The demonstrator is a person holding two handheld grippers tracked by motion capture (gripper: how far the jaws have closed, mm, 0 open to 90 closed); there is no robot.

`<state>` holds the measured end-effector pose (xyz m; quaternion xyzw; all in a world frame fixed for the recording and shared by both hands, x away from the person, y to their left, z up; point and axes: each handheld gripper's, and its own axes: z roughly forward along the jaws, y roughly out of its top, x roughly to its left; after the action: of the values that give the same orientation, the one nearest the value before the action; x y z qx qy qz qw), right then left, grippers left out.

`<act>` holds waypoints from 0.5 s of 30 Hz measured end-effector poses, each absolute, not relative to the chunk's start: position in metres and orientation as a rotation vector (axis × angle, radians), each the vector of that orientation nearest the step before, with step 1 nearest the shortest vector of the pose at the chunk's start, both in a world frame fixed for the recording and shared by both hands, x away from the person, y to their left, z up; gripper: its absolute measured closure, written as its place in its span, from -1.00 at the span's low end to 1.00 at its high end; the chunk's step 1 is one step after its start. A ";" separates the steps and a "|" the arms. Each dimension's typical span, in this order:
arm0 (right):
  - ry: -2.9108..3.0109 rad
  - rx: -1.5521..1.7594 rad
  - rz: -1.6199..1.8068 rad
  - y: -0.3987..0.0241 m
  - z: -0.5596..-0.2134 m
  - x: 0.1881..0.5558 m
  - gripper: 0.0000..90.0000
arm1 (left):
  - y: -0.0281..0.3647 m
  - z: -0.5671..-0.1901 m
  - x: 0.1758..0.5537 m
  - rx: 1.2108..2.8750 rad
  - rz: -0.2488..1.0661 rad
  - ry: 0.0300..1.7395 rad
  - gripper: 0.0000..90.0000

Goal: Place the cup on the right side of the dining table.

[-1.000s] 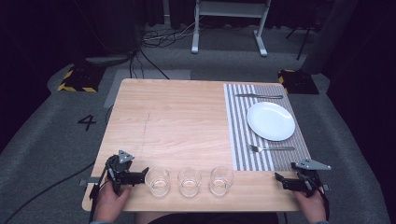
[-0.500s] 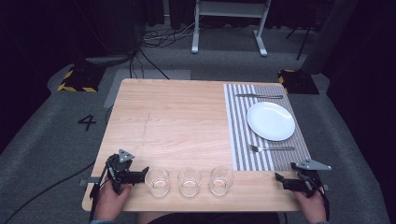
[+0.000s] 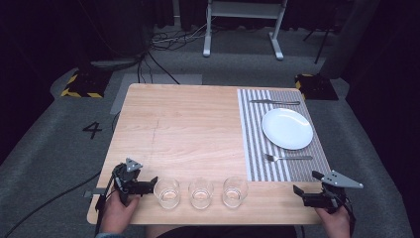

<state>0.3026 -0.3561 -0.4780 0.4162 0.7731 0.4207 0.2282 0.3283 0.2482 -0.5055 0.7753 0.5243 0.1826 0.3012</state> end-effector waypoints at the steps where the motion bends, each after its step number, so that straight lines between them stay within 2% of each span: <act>1: 2.134 1.117 1.195 -0.352 -0.471 0.301 -1.00 | 0.248 -0.506 0.328 2.057 0.484 1.391 -0.99; 15: 2.144 0.943 1.341 -0.325 -0.433 0.282 -1.00 | 0.248 -0.506 0.328 2.056 0.484 1.391 -0.99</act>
<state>0.2820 -0.3247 -0.4326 0.3407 0.7750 0.4849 0.2194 0.3282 0.2482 -0.5056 0.7751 0.5245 0.1825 0.3013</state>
